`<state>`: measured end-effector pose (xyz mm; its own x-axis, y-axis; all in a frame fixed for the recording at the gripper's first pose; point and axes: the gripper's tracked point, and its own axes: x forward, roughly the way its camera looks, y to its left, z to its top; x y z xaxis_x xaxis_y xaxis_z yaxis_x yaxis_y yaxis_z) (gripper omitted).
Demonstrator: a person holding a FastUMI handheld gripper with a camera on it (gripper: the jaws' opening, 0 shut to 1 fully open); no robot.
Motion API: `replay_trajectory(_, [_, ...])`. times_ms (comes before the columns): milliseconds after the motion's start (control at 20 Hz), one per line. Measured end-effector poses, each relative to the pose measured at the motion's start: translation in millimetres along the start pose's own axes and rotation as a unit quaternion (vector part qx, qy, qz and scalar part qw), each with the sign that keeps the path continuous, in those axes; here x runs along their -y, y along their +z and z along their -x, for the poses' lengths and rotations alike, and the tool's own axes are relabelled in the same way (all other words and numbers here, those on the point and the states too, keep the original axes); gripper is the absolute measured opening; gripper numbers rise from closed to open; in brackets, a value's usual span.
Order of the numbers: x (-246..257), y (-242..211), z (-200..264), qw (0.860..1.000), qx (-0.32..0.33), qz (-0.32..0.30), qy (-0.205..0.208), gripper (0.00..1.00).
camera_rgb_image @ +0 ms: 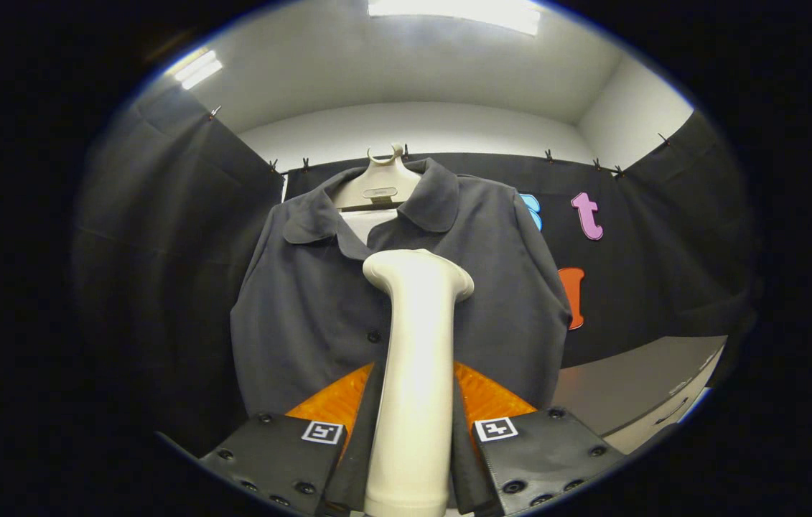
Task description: Iron the clothes twice with a garment steamer, once on the left side and once on the right side.
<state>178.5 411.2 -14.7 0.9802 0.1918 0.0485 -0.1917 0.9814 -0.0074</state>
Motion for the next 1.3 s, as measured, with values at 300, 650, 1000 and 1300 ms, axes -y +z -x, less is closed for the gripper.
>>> replay_trajectory(300, [2.0, 6.5, -5.6, 0.999, 0.019, 0.027, -0.023, 0.52])
replay_trajectory(650, [28.7, 19.9, -0.9, 0.997, 0.038, 0.033, -0.059, 0.52])
replay_trajectory(1000, [43.6, -10.9, 9.3, 0.997, 0.002, 0.03, -0.068, 0.52])
replay_trajectory(1300, [43.1, -44.7, 25.1, 0.997, -0.027, 0.042, -0.067, 0.52])
